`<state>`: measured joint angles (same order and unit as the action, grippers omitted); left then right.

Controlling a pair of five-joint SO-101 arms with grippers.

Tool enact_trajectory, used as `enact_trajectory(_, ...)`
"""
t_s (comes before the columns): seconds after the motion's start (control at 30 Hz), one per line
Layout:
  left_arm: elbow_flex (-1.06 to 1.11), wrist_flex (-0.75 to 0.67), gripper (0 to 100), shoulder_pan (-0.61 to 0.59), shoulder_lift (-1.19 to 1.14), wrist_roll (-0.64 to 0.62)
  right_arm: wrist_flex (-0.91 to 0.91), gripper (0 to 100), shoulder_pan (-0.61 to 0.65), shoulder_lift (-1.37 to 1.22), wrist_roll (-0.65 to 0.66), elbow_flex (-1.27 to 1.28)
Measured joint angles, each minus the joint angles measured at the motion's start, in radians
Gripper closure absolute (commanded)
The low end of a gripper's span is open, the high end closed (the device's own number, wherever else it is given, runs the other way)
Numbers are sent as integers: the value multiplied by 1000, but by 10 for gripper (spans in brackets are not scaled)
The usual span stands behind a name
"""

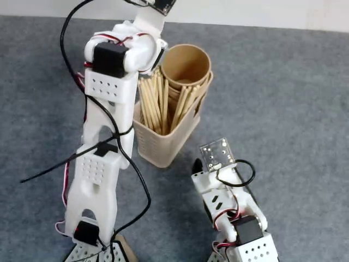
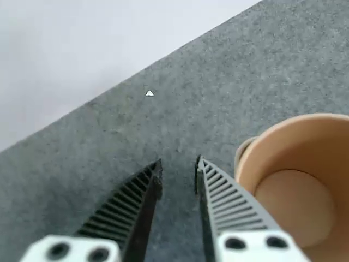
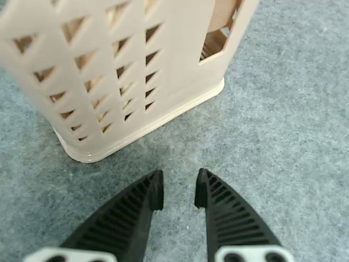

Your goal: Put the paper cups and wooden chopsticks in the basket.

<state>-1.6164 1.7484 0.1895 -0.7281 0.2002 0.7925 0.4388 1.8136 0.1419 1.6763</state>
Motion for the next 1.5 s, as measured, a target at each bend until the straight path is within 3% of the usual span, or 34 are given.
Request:
enact_trajectory(0.27, -11, 0, 867, 0, -43, 2, 0, 889, 0, 0, 0, 0)
enact_trajectory(0.67, -20, 0, 867, 3, 144, 2, 0, 889, 0, 0, 0, 0)
enact_trajectory(1.13, -43, -11, 867, -2, -143, -3, 0, 889, 0, 0, 0, 0)
enact_trajectory(1.5, -31, -2, 867, -14, 117, 0, 0, 889, 0, 0, 0, 0)
